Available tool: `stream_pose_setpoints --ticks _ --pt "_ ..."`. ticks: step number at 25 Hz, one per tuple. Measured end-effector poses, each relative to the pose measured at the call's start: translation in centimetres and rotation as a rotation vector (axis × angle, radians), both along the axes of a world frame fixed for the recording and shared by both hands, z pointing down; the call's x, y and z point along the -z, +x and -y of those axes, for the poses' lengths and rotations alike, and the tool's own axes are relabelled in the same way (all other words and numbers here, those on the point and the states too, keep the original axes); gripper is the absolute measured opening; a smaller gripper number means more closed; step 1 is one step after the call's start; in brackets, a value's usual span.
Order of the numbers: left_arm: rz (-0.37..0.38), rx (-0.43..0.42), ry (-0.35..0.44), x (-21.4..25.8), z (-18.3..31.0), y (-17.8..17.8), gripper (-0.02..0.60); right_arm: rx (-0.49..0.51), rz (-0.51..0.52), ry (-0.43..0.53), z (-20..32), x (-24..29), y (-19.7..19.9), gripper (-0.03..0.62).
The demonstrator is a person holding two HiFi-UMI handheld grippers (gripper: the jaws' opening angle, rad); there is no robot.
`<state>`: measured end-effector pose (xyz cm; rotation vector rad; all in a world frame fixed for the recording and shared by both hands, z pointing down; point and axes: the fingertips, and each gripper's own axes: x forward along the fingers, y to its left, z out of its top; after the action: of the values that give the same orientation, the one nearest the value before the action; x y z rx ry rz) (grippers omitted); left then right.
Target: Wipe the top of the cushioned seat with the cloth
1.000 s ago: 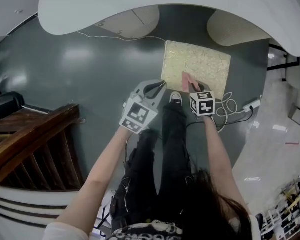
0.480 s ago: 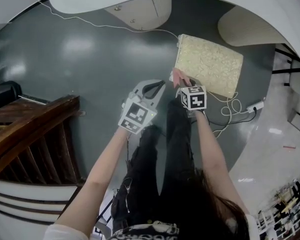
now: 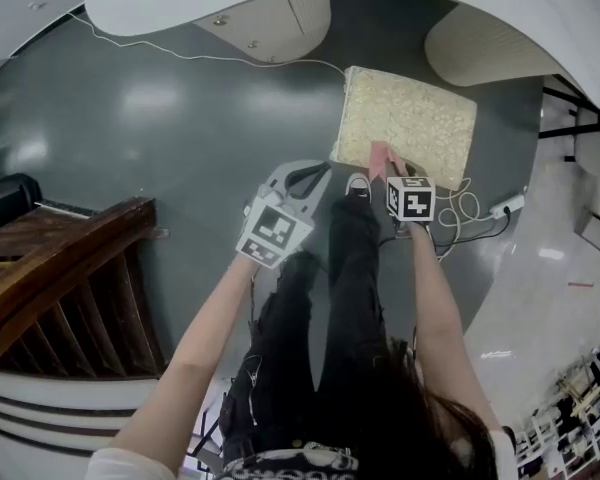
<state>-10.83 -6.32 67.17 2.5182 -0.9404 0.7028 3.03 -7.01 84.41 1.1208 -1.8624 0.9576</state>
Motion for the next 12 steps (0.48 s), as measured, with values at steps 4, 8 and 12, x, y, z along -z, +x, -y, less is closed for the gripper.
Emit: stream_pose_setpoints --ticks 4,8,12 --pt "-0.003 -0.038 -0.007 -0.4 -0.1 2.3 0.006 -0.068 -0.051 -0.016 -0.7 -0.4 5.6 0.012" --pt "-0.004 -0.073 -0.011 -0.6 -0.2 4.7 0.006 -0.124 -0.1 -0.024 -1.0 -0.4 11.4 0.012" --pt "-0.004 -0.102 -0.019 -1.0 0.1 6.8 0.006 -0.189 -0.138 -0.036 -1.3 -0.6 16.7 0.012"
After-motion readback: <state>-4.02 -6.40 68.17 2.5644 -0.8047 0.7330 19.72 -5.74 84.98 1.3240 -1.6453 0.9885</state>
